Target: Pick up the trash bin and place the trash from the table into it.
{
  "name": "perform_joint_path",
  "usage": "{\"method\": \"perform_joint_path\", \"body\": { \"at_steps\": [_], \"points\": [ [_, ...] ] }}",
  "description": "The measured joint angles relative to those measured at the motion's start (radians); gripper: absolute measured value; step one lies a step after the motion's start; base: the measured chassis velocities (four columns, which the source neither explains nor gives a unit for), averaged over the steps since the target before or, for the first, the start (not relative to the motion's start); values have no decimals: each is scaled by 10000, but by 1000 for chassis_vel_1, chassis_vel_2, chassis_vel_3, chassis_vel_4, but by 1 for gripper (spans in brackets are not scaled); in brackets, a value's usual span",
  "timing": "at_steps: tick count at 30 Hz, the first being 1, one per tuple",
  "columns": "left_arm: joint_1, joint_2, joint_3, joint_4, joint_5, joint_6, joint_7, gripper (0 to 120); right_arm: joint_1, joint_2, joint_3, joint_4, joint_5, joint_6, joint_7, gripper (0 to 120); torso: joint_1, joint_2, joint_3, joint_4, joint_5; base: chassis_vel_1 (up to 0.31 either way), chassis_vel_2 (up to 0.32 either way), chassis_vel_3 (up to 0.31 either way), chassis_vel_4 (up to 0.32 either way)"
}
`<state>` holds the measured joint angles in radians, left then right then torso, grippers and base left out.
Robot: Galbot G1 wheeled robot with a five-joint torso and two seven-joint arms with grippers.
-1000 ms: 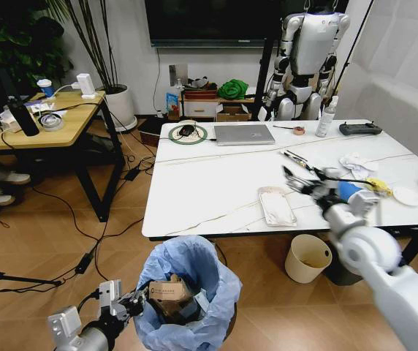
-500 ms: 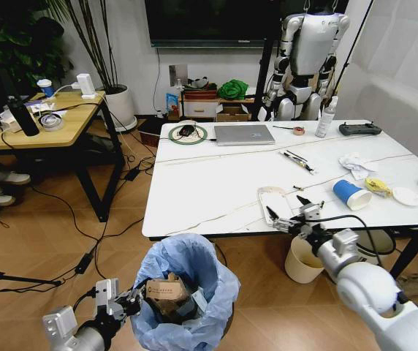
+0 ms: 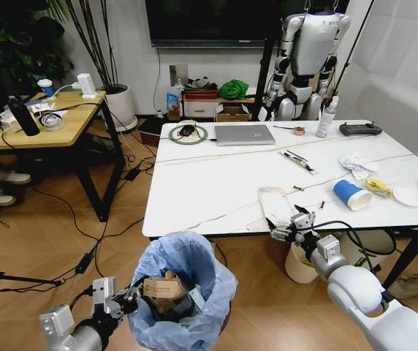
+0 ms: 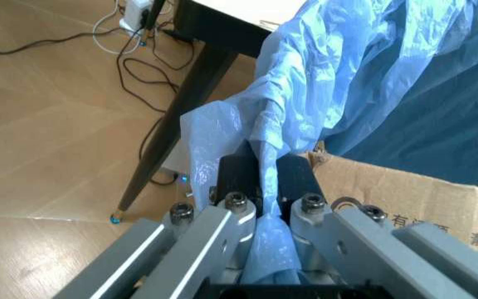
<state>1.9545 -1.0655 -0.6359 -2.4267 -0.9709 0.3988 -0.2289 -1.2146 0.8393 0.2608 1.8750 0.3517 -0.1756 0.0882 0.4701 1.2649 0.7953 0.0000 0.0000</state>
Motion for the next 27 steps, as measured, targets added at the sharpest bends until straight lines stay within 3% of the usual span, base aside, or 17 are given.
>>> {"method": "perform_joint_path", "body": {
  "at_steps": [15,27],
  "points": [
    [-15,-39,-17,-32,28,-15,17,0,449,12,-662,-315,-318,15,3,100,0,0,0,0,0,0,0,0,0],
    [-76,-7,13,11,3,-30,33,0,637,-5,-579,-683,-1034,18,35,100,0,0,0,0,0,0,0,0,0]
  ]
}}
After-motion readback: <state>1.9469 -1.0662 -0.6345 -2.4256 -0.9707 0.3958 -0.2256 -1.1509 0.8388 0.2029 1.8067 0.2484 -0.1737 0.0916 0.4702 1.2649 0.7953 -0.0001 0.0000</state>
